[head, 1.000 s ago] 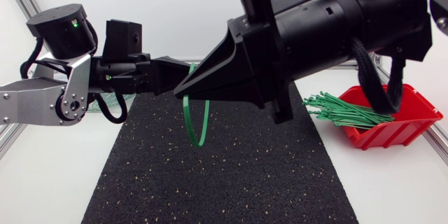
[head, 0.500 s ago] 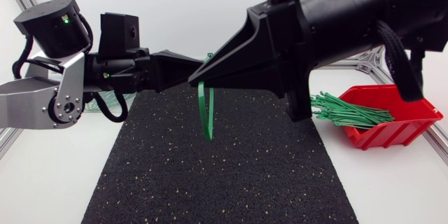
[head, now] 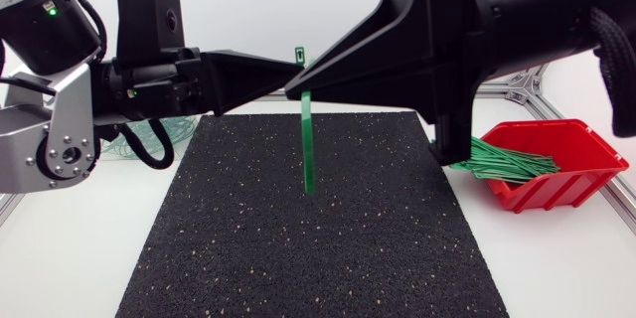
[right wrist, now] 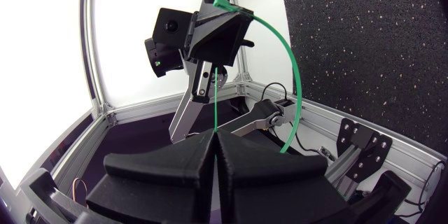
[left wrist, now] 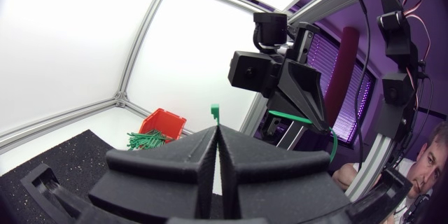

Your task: Take a green cable tie from the red box, thread the tail through the head to close it, then place it in the transparent bin on the left.

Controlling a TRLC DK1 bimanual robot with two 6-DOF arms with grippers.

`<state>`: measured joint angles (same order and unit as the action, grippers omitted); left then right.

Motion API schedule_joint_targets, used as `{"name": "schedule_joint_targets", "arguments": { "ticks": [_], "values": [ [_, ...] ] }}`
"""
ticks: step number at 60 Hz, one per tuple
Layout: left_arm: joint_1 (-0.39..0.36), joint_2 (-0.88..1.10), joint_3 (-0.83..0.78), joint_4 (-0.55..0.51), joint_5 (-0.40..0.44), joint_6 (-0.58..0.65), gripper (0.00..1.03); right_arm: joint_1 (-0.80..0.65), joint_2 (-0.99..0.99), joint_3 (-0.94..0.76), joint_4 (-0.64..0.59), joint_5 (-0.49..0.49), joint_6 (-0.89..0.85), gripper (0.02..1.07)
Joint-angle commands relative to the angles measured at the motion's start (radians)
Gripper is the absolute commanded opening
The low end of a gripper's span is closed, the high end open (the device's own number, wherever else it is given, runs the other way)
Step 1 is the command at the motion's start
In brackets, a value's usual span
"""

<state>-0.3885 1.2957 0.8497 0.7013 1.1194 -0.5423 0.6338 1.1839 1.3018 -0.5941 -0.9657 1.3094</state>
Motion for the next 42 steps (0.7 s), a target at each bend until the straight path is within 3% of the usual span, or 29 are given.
{"name": "schedule_joint_targets", "arguments": {
  "ticks": [1, 42],
  "values": [
    [-0.013, -0.015, -0.028, 0.017, -0.004, -0.033, 0.03, 0.01, -0.01, 0.005, 0.022, -0.01, 0.039, 0.08],
    [-0.047, -0.058, -0.043, 0.017, -0.064, -0.079, 0.03, 0.012, 0.022, -0.035, 0.093, -0.022, 0.068, 0.08]
  ]
}}
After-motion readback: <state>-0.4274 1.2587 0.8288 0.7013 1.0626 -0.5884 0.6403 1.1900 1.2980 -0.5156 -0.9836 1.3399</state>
